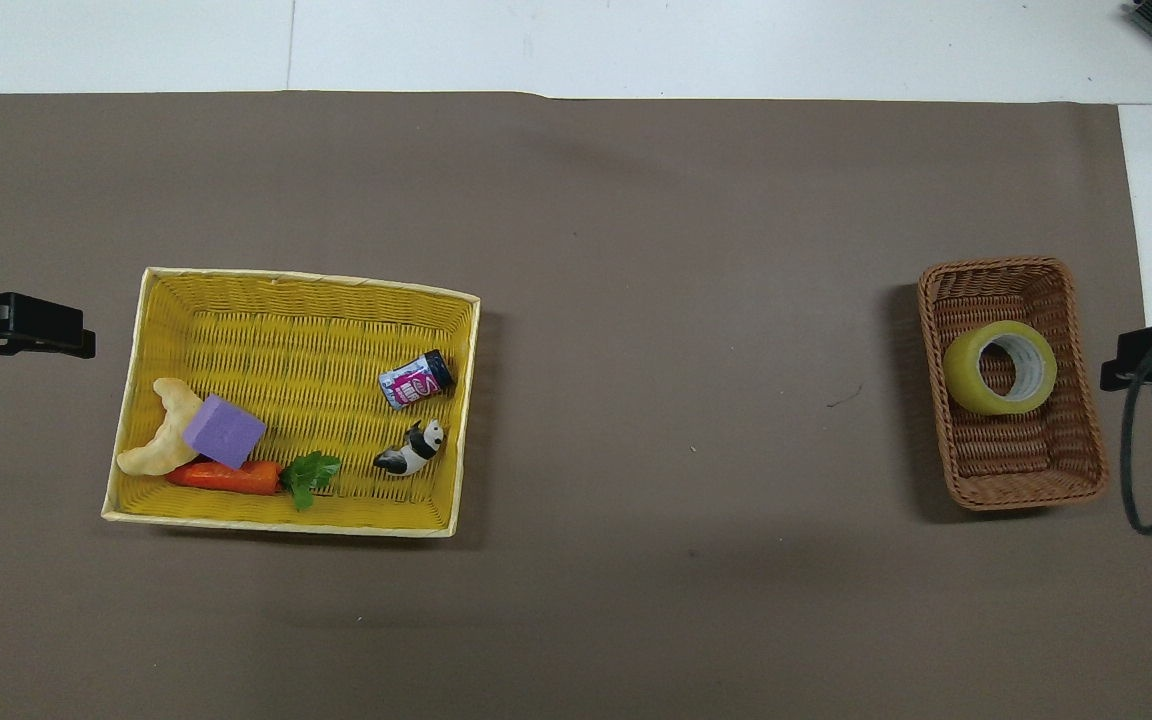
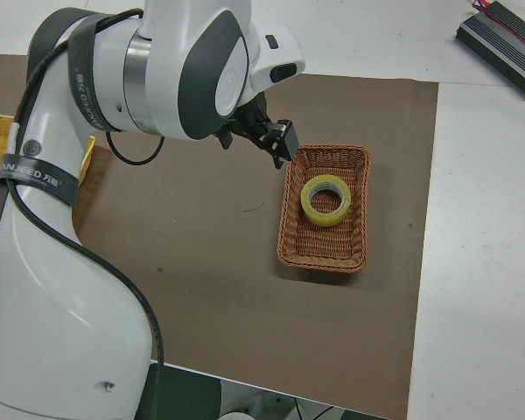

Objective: Move tape to another basket

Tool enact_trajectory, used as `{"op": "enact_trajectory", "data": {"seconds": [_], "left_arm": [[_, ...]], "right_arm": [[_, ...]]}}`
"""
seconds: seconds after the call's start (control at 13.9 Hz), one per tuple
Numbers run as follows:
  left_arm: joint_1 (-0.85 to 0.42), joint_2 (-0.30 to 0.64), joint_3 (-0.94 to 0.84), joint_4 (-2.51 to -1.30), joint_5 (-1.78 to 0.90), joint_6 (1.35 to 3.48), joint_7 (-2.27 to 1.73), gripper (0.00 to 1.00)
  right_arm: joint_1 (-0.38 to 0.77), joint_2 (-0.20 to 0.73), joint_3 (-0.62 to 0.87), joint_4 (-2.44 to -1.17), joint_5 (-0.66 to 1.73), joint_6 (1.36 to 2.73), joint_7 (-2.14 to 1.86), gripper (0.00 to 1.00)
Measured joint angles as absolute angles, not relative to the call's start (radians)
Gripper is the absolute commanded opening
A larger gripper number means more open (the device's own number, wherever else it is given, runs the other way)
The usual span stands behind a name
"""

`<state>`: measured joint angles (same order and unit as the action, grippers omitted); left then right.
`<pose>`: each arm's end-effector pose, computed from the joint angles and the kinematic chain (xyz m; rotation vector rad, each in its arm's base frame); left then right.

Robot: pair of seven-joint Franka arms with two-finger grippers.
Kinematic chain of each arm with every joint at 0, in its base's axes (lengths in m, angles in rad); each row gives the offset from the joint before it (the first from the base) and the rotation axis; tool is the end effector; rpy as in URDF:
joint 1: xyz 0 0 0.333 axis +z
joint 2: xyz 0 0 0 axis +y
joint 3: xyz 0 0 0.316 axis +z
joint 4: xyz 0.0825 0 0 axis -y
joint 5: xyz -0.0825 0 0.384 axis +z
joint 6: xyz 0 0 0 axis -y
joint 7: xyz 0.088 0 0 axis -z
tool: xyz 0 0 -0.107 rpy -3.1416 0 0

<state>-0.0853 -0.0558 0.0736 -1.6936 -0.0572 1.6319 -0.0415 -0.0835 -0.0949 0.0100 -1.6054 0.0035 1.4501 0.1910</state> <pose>0.5407 -0.0111 0.6023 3.0801 0.0514 -0.0118 0.5106 -0.0369 0.6488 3.1118 -0.4136 -0.0949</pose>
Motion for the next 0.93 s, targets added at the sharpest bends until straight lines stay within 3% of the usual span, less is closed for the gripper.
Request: {"op": "enact_trajectory", "data": {"seconds": [0.57, 0.93], "left_arm": [[-0.085, -0.056, 0.074, -1.694, -0.057, 1.632, -0.042, 1.00], [-0.085, -0.056, 0.074, -1.694, -0.057, 1.632, -0.042, 1.00]], "right_arm": [[0.027, -0.124, 0.037, -1.638, 0.007, 1.471, 0.309, 1.00], [-0.016, -0.126, 0.008, -1.574, 0.006, 1.558, 0.312, 1.00]]}}
